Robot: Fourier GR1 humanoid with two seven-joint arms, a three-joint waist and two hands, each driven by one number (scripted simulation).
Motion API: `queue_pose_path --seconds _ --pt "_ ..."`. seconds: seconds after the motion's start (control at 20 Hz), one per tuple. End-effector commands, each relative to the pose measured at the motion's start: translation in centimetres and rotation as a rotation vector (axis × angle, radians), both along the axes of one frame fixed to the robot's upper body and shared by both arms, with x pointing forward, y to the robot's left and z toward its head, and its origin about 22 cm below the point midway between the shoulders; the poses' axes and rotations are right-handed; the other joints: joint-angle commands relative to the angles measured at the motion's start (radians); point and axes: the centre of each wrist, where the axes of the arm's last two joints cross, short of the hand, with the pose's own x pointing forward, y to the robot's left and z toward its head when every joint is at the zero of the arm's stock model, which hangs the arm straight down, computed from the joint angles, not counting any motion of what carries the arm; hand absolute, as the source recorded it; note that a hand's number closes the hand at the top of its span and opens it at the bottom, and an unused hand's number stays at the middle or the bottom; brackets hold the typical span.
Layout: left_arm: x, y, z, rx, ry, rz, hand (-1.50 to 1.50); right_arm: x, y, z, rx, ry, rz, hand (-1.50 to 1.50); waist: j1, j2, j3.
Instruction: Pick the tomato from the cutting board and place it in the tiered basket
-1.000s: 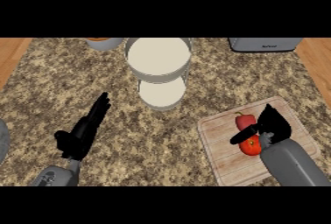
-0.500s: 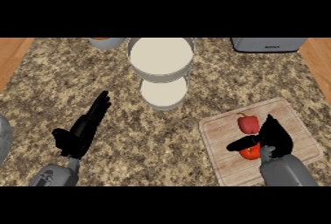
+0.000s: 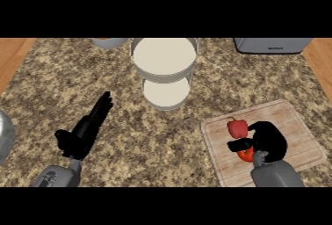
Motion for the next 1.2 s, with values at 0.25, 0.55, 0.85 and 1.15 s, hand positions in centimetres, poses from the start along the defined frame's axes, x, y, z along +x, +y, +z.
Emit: queue_pose_path --seconds 0.25,0.55,0.85,1.15 --pt "0.6 0.0 -0.6 0.005 0.011 0.000 0.00 1.7 0.8 1.4 -0.050 -0.032 -0.123 1.50 0.003 0.007 0.005" --pt "0.6 -0.8 0.3 -0.006 -0.002 -0.015 0.00 0.9 -6.4 2.8 -0.131 -0.042 0.489 1.50 0.019 0.009 0.008" --pt "1.1 0.0 0.7 0.008 -0.006 -0.004 0.00 2.0 -12.3 5.8 -0.167 -0.197 0.683 1.50 0.005 0.008 0.006" --pt "0.3 0.8 -0.5 -0.005 0.014 0.006 0.00 2.5 -10.9 10.1 0.155 -0.603 0.690 1.50 -0.011 0.002 0.006"
